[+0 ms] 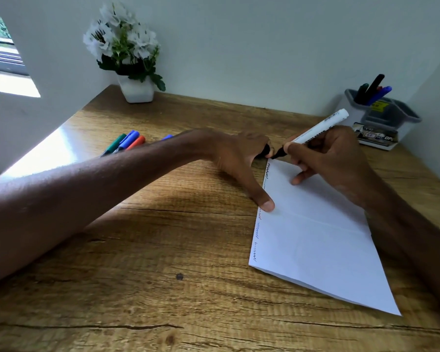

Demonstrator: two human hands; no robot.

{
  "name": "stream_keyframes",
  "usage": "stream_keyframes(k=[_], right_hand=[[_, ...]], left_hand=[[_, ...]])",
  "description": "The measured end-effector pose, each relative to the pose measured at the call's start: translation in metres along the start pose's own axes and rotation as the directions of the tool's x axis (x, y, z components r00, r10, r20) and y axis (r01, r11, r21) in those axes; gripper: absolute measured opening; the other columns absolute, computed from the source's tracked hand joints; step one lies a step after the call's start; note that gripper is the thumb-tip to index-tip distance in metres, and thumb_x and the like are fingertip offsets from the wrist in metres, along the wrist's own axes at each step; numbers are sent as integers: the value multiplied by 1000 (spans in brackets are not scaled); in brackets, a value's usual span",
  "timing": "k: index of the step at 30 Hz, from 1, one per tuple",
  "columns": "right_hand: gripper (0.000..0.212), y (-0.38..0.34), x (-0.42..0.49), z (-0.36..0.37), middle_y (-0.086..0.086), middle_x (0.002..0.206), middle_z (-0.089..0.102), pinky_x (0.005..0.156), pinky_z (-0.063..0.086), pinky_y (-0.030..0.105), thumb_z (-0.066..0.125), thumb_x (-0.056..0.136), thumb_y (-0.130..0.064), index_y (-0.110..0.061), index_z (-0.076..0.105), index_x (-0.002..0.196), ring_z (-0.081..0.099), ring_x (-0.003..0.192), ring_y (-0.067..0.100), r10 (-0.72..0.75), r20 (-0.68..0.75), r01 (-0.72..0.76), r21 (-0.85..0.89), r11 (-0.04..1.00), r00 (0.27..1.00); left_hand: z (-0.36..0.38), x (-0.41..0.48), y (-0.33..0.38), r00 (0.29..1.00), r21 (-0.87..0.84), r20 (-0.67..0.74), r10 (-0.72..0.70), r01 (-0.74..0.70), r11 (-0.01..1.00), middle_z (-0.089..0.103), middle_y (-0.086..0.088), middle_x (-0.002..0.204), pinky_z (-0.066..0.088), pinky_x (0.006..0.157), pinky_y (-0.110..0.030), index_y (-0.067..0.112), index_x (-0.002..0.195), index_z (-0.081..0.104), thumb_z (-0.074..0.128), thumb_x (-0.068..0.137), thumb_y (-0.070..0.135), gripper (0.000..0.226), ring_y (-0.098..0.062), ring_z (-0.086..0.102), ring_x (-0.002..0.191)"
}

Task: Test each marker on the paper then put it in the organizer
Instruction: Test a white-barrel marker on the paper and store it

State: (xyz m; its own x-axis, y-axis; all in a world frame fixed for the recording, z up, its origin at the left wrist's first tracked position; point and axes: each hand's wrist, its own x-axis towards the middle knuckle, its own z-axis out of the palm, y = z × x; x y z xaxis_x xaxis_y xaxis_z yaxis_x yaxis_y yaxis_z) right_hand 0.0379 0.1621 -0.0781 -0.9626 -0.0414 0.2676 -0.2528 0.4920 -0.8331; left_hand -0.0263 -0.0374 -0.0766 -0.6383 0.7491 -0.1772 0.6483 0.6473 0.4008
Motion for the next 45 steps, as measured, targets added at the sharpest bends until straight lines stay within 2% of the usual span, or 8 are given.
stream_keyframes(k=[5, 7, 12, 18, 25, 35, 41, 45], right_hand=[[7, -1, 2, -9, 8, 70, 71, 45, 59, 30, 73, 91, -6, -11, 76, 88, 67, 59, 16, -48, -61, 53, 89, 995, 997], [8, -1, 4, -13, 12, 72, 70, 45, 59, 33, 70, 95, -9, -9, 76, 90, 65, 59, 19, -52, -72, 63, 150, 987, 996], [18, -3, 6, -21, 18, 80, 69, 49, 59, 36, 58, 102, -11, -4, 73, 96, 62, 63, 23, -72, -97, 98, 299, 949, 993], [11, -8, 6, -24, 14, 94, 79, 54, 60, 37, 68, 95, -7, -1, 68, 104, 73, 71, 26, -98, -148, 146, 355, 924, 984], [8, -8, 4, -24, 11, 93, 79, 53, 61, 37, 71, 92, -3, -8, 74, 98, 70, 69, 26, -186, -134, 217, 285, 933, 973], [11, -2, 6, -23, 7, 86, 78, 53, 63, 38, 75, 89, -6, -8, 75, 100, 74, 74, 26, -224, -95, 238, 177, 955, 970], [13, -1, 7, -24, 4, 88, 79, 55, 63, 35, 77, 87, -6, -12, 77, 99, 75, 78, 28, -265, -97, 277, 157, 948, 959], [15, 1, 9, -25, 1, 90, 80, 58, 64, 35, 80, 85, -7, -13, 79, 99, 75, 77, 27, -301, -89, 310, 114, 944, 949]], left_hand=[[-6, -5, -7, 999, -171, -11, -43, 40, 985, 52, 14, 124, 45, 91, -27, 25, 138, 40, 61, 69, 88, 96, -8, 52, 115], [-9, -3, -11, 994, -306, -89, -70, 40, 951, 57, 4, 114, 44, 88, -31, 20, 123, 48, 48, 79, 87, 80, -15, 55, 104], [-14, 8, -34, 944, -704, -252, -215, -26, 709, 40, 1, 81, 31, 59, -30, 19, 93, 48, 55, 90, 34, 17, -13, 38, 69], [-9, -5, -35, 938, -369, -343, -59, -76, 926, 55, 16, 79, 45, 59, -12, 22, 122, 63, 46, 109, 26, 22, 7, 53, 63], [-9, -1, -26, 922, -277, -371, 110, -223, 935, 68, 7, 91, 44, 64, -17, 24, 119, 70, 60, 104, 29, 19, 5, 53, 63], [-12, -2, -23, 901, -199, -407, 151, -249, 948, 75, 12, 108, 51, 84, -25, 24, 118, 75, 70, 97, 28, 23, -7, 67, 97], [-11, -2, -18, 888, -189, -434, 152, -255, 948, 74, 7, 95, 42, 62, -6, 19, 118, 75, 73, 95, 25, 24, 9, 61, 66], [-11, -1, -19, 870, -241, -456, 186, -322, 916, 74, -2, 83, 48, 55, -22, 33, 116, 72, 73, 94, 30, 22, -11, 61, 53]])
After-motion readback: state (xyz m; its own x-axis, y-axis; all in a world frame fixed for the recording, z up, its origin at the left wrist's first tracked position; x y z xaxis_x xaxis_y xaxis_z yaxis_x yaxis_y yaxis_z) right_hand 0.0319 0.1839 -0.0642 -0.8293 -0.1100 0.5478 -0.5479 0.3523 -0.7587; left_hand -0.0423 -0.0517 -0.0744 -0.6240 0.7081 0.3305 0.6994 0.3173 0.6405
